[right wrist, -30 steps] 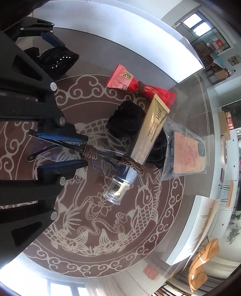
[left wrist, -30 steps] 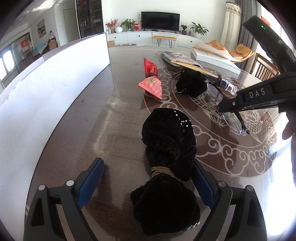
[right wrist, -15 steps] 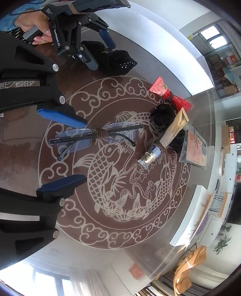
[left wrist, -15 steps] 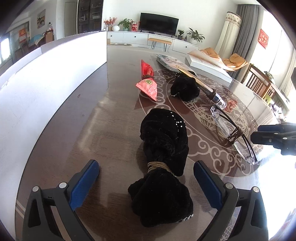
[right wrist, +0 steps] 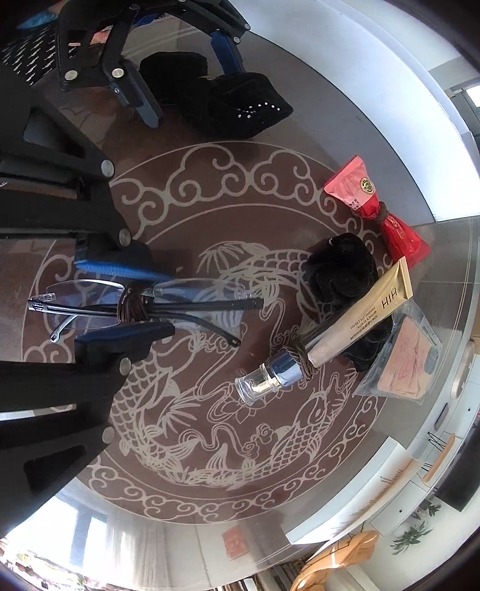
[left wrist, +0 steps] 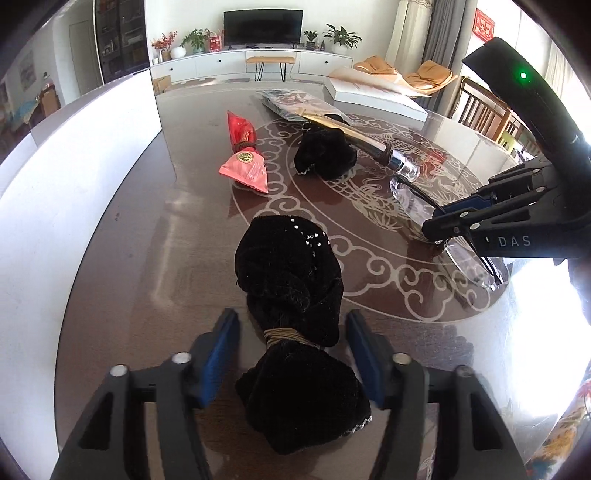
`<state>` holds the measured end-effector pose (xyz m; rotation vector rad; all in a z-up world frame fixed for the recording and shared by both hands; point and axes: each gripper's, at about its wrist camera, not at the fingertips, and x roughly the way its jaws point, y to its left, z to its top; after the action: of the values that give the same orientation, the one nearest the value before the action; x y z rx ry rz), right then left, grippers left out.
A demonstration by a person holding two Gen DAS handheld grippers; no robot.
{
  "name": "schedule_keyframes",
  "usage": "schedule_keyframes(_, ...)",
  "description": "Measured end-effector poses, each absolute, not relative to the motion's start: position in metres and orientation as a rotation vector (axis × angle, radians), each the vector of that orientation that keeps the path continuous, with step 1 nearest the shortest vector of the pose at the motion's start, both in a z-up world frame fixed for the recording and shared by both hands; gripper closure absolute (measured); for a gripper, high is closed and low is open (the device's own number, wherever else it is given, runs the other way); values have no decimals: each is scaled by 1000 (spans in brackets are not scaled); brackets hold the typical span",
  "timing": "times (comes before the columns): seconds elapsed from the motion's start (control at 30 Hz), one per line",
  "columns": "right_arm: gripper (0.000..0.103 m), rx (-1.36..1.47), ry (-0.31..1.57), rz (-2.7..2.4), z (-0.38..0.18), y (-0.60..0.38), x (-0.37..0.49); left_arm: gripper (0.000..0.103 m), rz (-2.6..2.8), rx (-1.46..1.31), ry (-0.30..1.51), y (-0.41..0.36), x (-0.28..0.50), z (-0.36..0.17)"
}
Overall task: Organize objects
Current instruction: 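Grasp the eyeglasses with the right tool while the left holds the pouch, then carry the pouch and glasses to the bin and open both tools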
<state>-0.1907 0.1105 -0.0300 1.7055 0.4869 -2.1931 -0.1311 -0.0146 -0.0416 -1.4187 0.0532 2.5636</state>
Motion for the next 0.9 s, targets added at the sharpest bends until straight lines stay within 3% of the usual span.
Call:
schedule_keyframes(0.07, 92, 1700, 468, -2210, -24, 115, -187, 75, 2564, -1385, 28, -17, -130, -37)
schedule_keyframes(0.17, 92, 1658, 426, -2241, -6, 123, -175, 75, 2596, -1302, 27, -24, -116, -25)
schedule_keyframes(0.37, 92, 1527, 299, -2259, 52, 113, -161, 75, 2682, -1092, -270, -81, -75, 36)
schedule_keyframes(0.53, 92, 1339, 98, -2176, 116, 37, -167, 75, 2830, -971, -429, -176, -61, 103)
schedule_keyframes(0.7, 92, 1186, 45, -2044, 145, -86, -156, 75, 2973, -1185, -509, -278, -63, 96)
schedule_keyframes(0.9, 90, 1149, 98, -1930, 113, -205, -138, 72, 3025, -1447, -582, -337, -52, 56)
